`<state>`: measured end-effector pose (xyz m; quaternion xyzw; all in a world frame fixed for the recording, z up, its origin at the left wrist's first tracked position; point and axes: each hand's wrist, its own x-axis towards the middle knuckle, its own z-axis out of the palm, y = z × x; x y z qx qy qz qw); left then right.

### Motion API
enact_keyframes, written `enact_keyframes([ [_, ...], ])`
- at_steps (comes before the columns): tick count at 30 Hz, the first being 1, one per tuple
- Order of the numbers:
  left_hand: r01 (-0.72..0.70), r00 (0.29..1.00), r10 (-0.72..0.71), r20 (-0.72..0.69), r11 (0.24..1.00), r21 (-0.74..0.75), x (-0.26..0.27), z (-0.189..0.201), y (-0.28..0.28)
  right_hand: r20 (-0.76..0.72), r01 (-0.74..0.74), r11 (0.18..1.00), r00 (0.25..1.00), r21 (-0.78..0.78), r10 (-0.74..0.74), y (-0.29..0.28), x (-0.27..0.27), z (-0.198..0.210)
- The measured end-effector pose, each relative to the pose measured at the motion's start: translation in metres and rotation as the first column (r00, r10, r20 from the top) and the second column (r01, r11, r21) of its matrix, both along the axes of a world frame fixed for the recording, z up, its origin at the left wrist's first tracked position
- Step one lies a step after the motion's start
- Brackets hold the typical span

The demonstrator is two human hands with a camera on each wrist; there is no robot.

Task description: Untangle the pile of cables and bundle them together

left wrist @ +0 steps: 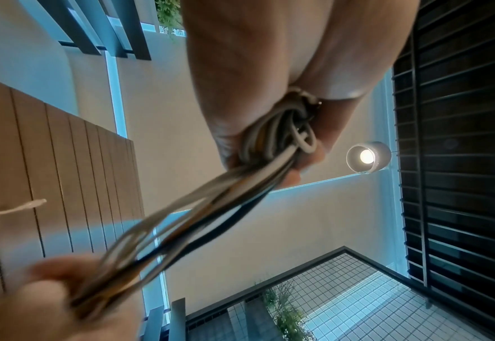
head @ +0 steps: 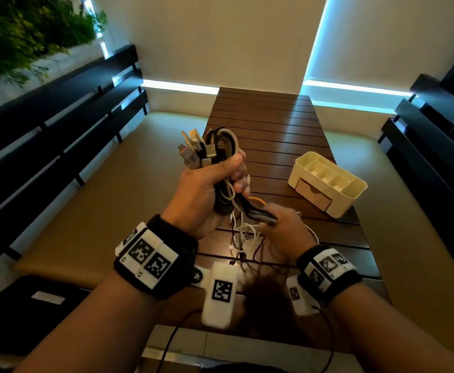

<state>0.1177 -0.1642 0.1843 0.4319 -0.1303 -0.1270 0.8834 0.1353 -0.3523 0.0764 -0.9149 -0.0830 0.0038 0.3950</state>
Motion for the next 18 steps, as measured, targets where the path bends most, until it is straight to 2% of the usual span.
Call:
enact_keyframes([
  [2, -0.003, 1.000, 0.004, 0.013, 1.000, -0.020, -0.002, 0.004, 0.002, 0.185, 0.052, 0.996, 0.982, -0.078, -0.037, -0.014, 0.021, 0.010],
  [5, -0.012, 0.999, 0.014, 0.035, 0.998, -0.062, 0.000, 0.011, 0.002, 0.534, 0.107, 0.994, 0.842, -0.020, -0.080, -0.026, 0.050, 0.042],
  [7, -0.028, 0.998, 0.032, 0.063, 0.997, -0.071, 0.003, 0.015, 0.005, 0.631, 0.127, 0.992, 0.768, 0.014, -0.107, -0.027, 0.063, 0.054],
  [9, -0.063, 0.995, 0.067, 0.072, 0.996, -0.057, 0.008, 0.013, 0.009, 0.625, 0.120, 0.993, 0.777, -0.023, -0.080, -0.024, 0.064, 0.048],
  [11, -0.134, 0.989, 0.135, 0.062, 0.991, -0.015, 0.012, 0.003, 0.012, 0.466, 0.089, 0.985, 0.885, -0.151, -0.009, -0.019, 0.056, 0.025],
  [13, -0.220, 0.975, 0.219, 0.020, 0.974, 0.049, 0.013, -0.013, 0.014, 0.116, 0.004, 0.954, 0.993, -0.299, 0.032, -0.019, 0.042, -0.001],
  [15, -0.300, 0.949, 0.308, -0.064, 0.948, 0.103, 0.014, -0.032, 0.016, -0.208, -0.073, 0.953, 0.978, -0.295, 0.010, -0.021, 0.025, -0.016],
  [16, -0.340, 0.929, 0.352, -0.113, 0.933, 0.117, 0.014, -0.040, 0.017, -0.286, -0.074, 0.969, 0.958, -0.237, 0.003, -0.024, 0.017, -0.018],
  [18, -0.399, 0.889, 0.416, -0.189, 0.909, 0.123, 0.016, -0.052, 0.020, -0.345, -0.007, 0.998, 0.938, -0.067, -0.017, -0.031, 0.004, -0.015],
])
